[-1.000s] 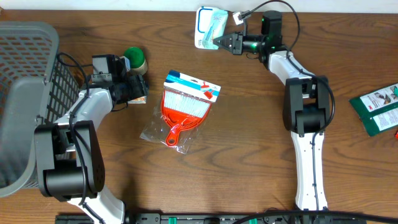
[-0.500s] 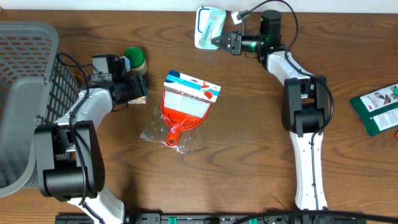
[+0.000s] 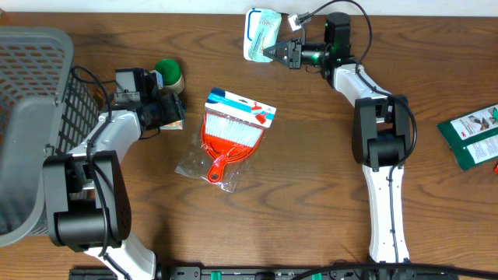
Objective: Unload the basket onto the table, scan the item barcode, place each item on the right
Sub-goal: 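Hold the wipes pack against the scanner face with the right gripper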
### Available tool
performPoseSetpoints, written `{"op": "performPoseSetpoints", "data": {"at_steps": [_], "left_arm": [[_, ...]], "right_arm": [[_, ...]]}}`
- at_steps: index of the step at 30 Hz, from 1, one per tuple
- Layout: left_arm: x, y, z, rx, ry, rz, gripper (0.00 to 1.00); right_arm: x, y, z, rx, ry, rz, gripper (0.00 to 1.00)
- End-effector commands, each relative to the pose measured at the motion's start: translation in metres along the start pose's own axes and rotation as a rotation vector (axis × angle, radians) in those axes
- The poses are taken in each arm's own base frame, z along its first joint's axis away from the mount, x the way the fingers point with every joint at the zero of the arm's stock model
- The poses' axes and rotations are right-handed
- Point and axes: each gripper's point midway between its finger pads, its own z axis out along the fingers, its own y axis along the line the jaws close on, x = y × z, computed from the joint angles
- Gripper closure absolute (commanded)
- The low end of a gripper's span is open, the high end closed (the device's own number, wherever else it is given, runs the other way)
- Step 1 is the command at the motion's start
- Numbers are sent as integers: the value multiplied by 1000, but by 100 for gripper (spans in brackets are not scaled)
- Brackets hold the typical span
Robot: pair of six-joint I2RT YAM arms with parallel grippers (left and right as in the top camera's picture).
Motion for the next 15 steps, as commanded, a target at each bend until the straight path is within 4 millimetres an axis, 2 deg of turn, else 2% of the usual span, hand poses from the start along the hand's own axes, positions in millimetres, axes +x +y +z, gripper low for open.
{"op": "performPoseSetpoints", "data": {"at_steps": [1, 6, 11, 15], "left_arm": [[24, 19, 14, -55, 67, -26, 29], [24, 19, 14, -55, 67, -26, 29], [24, 19, 14, -55, 67, -26, 30], [24, 19, 14, -55, 67, -26, 29]], "right_arm": [[-7, 14, 3, -34, 9, -26, 99], [-10, 18, 2, -51, 8, 3, 99], [-32, 68, -9, -213, 38, -47, 99], [-50, 120, -21, -271, 55, -134, 99]]}}
